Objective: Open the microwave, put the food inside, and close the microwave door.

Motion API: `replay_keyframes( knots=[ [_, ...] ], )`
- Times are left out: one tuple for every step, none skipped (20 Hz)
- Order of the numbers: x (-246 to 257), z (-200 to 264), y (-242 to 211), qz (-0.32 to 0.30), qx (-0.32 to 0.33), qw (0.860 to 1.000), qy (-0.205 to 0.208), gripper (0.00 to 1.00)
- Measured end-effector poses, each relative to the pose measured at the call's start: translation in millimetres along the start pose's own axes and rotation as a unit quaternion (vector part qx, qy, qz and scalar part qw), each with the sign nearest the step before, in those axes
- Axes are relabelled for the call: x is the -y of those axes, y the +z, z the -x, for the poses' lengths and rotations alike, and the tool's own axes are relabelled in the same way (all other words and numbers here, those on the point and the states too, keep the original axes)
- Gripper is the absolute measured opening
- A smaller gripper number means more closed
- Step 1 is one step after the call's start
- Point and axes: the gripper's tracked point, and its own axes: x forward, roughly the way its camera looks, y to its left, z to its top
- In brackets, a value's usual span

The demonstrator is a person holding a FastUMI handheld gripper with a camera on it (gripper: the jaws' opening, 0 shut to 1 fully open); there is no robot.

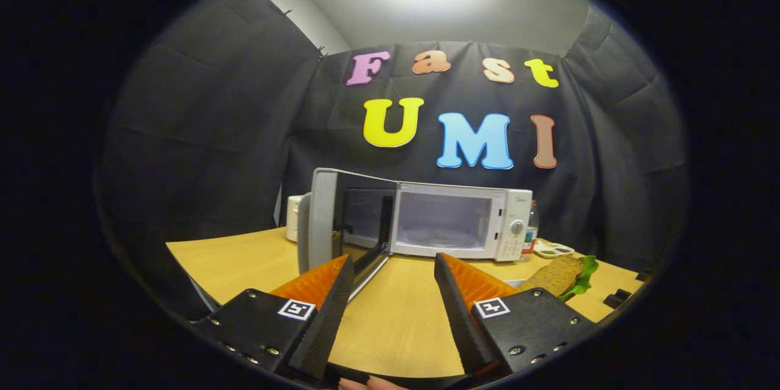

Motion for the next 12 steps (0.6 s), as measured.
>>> replay_keyframes(
  knots=[
    [13,2,-2,0.007,0.002,1.000,-0.007,0.80],
    [27,5,-3,0.013,0.004,1.000,-0.017,0.80],
    [40,8,-5,0.018,0.006,0.999,-0.027,0.80],
    [53,11,-7,0.020,0.005,0.999,-0.037,0.80],
    [63,14,-6,0.020,0.007,0.999,-0.045,0.80],
    [75,17,-6,0.021,0.008,0.998,-0.054,0.80],
    [89,21,-8,0.019,0.008,0.998,-0.064,0.80],
    [104,24,-9,0.019,0.008,0.997,-0.078,0.80],
    [121,27,-12,0.019,0.005,0.996,-0.092,0.80],
    [136,29,-18,0.019,-0.001,0.994,-0.106,0.80],
    [150,32,-23,0.017,-0.005,0.993,-0.116,0.80],
    [162,34,-29,0.014,-0.009,0.992,-0.128,0.80]
  ],
)
